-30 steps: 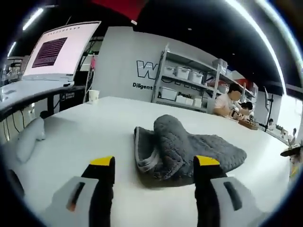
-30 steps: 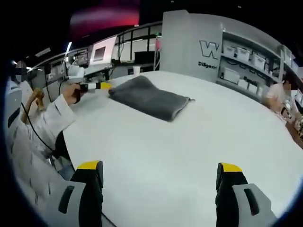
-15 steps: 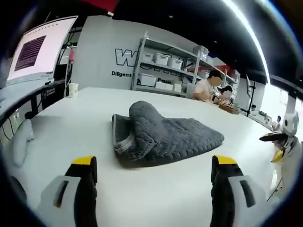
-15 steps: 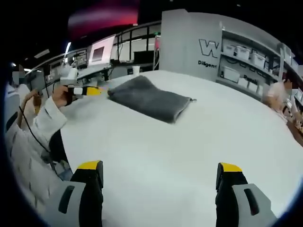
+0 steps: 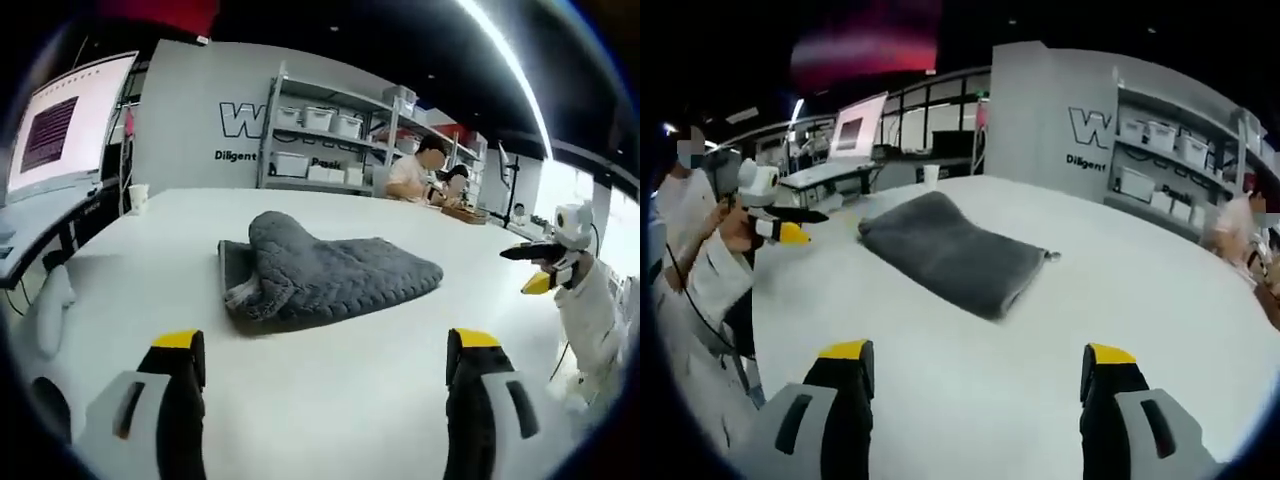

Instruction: Open the folded towel by lifting each exposed corner and separating the folded layers until the towel lies flat within the target outline without major curled edges

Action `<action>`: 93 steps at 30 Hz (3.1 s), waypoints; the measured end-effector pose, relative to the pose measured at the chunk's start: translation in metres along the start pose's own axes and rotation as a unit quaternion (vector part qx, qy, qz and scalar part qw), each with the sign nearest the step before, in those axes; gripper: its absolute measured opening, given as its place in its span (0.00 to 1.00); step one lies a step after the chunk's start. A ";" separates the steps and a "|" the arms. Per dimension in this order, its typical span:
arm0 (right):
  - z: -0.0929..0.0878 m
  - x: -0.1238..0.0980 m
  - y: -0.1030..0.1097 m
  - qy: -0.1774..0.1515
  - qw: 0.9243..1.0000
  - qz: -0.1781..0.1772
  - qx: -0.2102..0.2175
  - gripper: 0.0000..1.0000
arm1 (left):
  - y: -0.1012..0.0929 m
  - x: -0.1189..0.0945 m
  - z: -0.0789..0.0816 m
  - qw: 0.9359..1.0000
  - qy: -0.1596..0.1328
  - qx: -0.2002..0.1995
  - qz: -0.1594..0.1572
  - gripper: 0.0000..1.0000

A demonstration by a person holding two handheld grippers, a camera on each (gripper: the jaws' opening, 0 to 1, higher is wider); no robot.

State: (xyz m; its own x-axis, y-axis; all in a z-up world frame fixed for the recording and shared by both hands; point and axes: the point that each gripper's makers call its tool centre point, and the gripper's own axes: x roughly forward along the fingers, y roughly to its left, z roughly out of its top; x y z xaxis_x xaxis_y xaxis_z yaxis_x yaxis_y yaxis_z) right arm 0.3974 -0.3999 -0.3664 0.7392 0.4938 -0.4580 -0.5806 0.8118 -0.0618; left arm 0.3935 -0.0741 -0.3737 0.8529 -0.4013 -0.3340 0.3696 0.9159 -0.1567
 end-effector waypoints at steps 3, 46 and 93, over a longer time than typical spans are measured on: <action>0.005 0.017 -0.006 0.000 1.000 0.004 -0.005 0.73 | 0.000 -0.005 0.001 1.000 -0.004 -0.002 0.002 0.99; -0.008 0.127 -0.021 0.025 0.999 0.019 -0.016 0.05 | -0.015 -0.016 0.005 1.000 -0.016 -0.011 -0.005 0.98; 0.029 0.023 -0.095 0.009 0.993 -0.117 -0.021 0.84 | -0.005 0.052 0.033 0.999 -0.027 -0.014 -0.022 0.61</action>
State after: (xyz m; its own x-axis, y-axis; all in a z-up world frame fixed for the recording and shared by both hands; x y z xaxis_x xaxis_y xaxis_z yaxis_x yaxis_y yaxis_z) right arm 0.4799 -0.4569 -0.3454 0.8491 0.2872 -0.4433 -0.4079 0.8898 -0.2047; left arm 0.4481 -0.0995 -0.3600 0.8554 -0.4388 -0.2751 0.3968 0.8967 -0.1962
